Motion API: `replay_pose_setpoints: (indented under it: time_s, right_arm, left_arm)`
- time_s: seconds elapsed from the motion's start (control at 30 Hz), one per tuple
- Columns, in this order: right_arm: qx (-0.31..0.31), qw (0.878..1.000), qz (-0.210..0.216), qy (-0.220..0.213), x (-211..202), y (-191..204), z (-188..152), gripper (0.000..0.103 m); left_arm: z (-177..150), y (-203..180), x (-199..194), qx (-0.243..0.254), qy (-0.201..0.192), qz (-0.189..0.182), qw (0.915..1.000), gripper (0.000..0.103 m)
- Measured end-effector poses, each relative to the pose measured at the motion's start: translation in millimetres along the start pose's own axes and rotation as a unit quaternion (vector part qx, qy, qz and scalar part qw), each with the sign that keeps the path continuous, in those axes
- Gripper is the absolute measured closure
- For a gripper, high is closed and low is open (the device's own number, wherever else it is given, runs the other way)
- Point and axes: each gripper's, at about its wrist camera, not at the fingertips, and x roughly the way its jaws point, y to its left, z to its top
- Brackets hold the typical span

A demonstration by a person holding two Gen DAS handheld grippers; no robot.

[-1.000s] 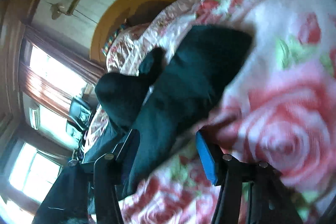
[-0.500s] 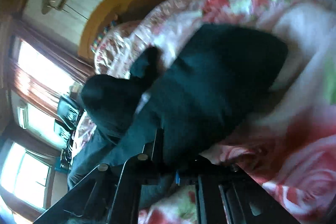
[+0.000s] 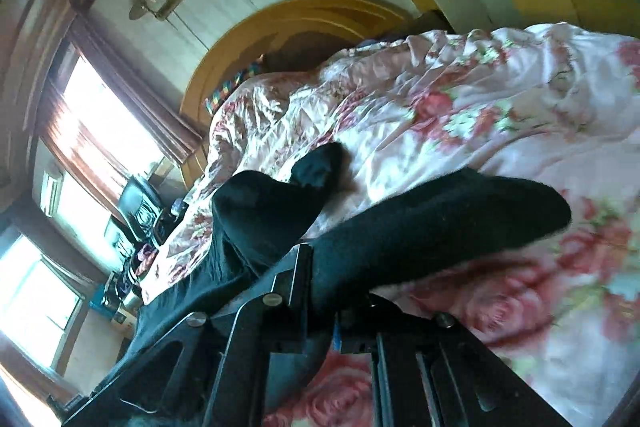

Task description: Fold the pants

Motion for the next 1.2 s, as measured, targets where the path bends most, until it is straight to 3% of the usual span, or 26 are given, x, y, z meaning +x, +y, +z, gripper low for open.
replay_pose_setpoints:
  time_s: [0.13,0.2,0.33,0.37,0.47,0.57,0.67,0.73,0.8,0.9,0.97,1.03,1.1,1.2]
  right_arm:
    - [-0.018,0.999,-0.036,0.034,3.7,-16.2,-20.3,0.095]
    - [0.000,0.997,-0.054,0.058,9.6,-33.9,-34.4,0.095]
    - [0.024,0.988,-0.109,0.111,24.6,-57.0,-52.3,0.089]
    - [0.031,0.988,-0.105,0.107,23.0,-58.0,-49.5,0.087]
    - [0.028,0.989,-0.139,0.042,0.1,-56.9,-39.3,0.067]
    - [0.029,0.980,-0.192,-0.038,-30.8,-57.8,-31.4,0.066]
    - [0.007,0.971,-0.212,-0.108,-53.8,-46.9,-22.8,0.063]
    - [-0.018,0.968,-0.214,-0.127,-58.3,-35.3,-18.3,0.062]
    - [-0.050,0.971,-0.194,-0.130,-52.6,-19.2,-10.5,0.051]
    - [-0.082,0.982,-0.148,-0.087,-25.2,0.4,-2.0,0.045]
    - [-0.096,0.986,-0.126,-0.044,1.9,9.7,0.1,0.045]
    - [-0.095,0.991,-0.096,-0.002,33.5,13.7,5.4,0.045]
    - [-0.097,0.992,-0.080,0.029,61.5,16.7,5.9,0.045]
    - [-0.101,0.989,-0.069,0.083,112.0,22.1,12.7,0.045]
  left_arm:
    - [-16.4,8.2,-4.0,0.029,0.017,0.038,0.9987,0.094]
    - [-26.3,12.6,3.7,0.041,0.033,0.079,0.9955,0.093]
    - [-43.0,11.7,17.5,0.077,0.050,0.177,0.9800,0.082]
    - [-44.3,9.6,15.0,0.079,0.045,0.185,0.9786,0.081]
    - [-43.8,0.2,-2.7,0.089,0.003,0.203,0.9750,0.073]
    - [-44.4,-21.5,-27.5,0.126,-0.069,0.237,0.9609,0.069]
    - [-51.0,-48.7,-39.2,0.162,-0.113,0.233,0.9523,0.064]
    - [-54.5,-65.8,-42.8,0.182,-0.139,0.230,0.9459,0.064]
    - [-52.9,-80.6,-46.0,0.188,-0.172,0.228,0.9396,0.058]
    - [-41.8,-82.3,-50.2,0.142,-0.197,0.227,0.9431,0.046]
    - [-39.8,-80.6,-46.3,0.124,-0.189,0.226,0.9475,0.045]
    - [-41.6,-82.9,-31.4,0.122,-0.157,0.211,0.9572,0.045]
    - [-49.2,-89.4,-0.8,0.145,-0.100,0.191,0.9657,0.045]
    - [-73.1,-112.4,62.6,0.214,0.006,0.169,0.9621,0.045]
